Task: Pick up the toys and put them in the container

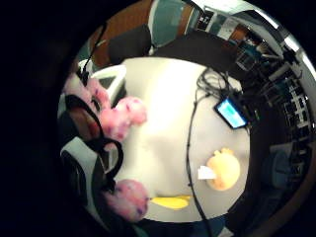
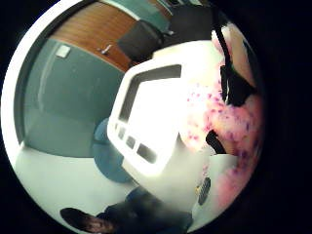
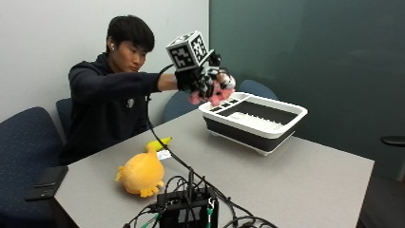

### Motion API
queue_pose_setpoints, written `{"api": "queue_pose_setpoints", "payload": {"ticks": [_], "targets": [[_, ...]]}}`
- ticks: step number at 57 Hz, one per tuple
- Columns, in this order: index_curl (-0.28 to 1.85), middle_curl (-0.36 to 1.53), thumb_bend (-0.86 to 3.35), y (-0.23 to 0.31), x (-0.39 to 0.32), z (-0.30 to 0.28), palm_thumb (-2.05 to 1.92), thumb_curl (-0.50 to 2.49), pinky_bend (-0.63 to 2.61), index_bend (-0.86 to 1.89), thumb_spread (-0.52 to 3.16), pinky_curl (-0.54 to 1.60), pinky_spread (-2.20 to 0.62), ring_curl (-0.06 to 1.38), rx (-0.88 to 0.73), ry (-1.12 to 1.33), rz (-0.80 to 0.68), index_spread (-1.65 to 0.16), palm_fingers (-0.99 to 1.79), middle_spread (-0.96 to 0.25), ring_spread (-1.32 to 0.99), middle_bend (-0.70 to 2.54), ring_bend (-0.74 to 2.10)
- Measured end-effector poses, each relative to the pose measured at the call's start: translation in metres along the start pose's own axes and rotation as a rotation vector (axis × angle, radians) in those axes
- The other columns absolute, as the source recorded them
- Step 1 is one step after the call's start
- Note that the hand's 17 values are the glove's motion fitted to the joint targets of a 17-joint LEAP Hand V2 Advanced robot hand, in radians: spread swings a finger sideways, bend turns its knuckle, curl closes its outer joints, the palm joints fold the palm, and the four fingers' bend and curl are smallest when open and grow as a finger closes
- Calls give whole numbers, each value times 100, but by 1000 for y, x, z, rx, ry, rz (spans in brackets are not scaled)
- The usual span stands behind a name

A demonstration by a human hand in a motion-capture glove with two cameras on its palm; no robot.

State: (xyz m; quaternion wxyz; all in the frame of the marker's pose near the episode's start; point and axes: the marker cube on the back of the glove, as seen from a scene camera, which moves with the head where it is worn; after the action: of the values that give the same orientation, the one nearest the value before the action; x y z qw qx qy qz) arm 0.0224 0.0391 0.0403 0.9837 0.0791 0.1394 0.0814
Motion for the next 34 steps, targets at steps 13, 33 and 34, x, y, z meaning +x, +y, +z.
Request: {"api": "queue_pose_setpoints", "payload": {"ticks": [13,33,34], "targets": [[31,51,38,-16,-90,-25,81,90,125,80,20,46,-41,55,55,-135,-97,-37,97,-36,-40,52,138],[22,43,13,-18,-117,59,39,80,157,17,77,53,-34,55,-193,-151,-123,-32,-3,-12,-29,1,135],[24,43,11,-18,-114,59,36,77,153,21,82,52,-31,54,-203,-162,-117,-32,-13,-11,-27,5,128]]}}
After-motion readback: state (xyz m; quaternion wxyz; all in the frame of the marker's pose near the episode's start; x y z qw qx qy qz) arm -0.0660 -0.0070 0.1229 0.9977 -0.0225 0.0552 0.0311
